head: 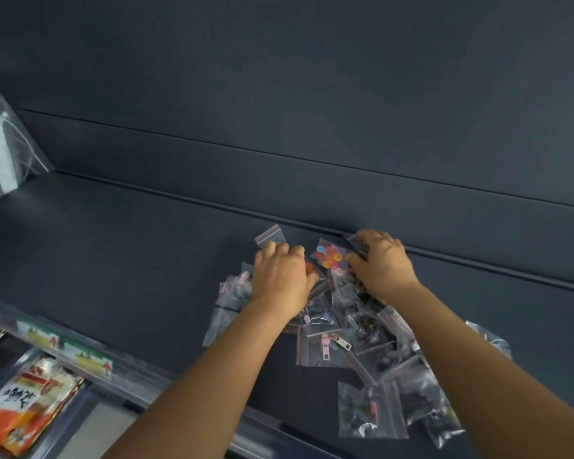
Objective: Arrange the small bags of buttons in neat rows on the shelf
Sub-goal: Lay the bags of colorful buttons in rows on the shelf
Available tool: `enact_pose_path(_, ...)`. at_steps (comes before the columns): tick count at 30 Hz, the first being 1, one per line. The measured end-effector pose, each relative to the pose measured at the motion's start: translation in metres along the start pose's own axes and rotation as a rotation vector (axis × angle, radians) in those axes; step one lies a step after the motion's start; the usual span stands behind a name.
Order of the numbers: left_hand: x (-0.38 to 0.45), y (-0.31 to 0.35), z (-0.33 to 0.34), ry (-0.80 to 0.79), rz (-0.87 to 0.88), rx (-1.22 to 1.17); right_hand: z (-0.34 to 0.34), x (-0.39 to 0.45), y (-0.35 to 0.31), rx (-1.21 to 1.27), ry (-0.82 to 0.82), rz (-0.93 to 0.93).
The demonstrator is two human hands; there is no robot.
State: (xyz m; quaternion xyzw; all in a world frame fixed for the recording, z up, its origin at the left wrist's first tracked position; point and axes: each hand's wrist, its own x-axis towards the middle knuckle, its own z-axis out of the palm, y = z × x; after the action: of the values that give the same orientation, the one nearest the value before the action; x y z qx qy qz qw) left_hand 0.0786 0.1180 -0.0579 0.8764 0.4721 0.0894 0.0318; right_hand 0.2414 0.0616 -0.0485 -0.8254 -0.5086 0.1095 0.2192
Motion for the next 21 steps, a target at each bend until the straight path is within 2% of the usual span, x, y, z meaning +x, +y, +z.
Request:
enact_pose_path(4, 0.005, -0.003, -0.002, -0.017, -0.076, 0.016, 0.005, 0.01, -0.003, 0.078, 0.025, 0.152)
enact_pose_path(7, 0.004, -0.007, 0.0, -0.002, -0.111, -0.133, 0.005, 0.015, -0.001, 0.099, 0.008, 0.201)
enact_pose_path(11, 0.001, -0.008, 0.004, 0.032, -0.099, -0.281, 0.001, 0.012, -0.004, 0.113, 0.013, 0.119)
enact_pose_path(15, -0.002, -0.011, 0.004, 0.131, -0.084, -0.386, 0.007, 0.002, -0.015, 0.056, -0.001, -0.011)
enact_pose_path(18, -0.003, -0.012, -0.001, 0.117, -0.116, -0.621, 0.008, 0.0, -0.019, -0.075, -0.06, 0.001)
enact_pose_path(21, -0.004, -0.012, -0.008, 0.082, -0.192, -0.836, 0.005, 0.006, -0.021, -0.212, -0.155, -0.068)
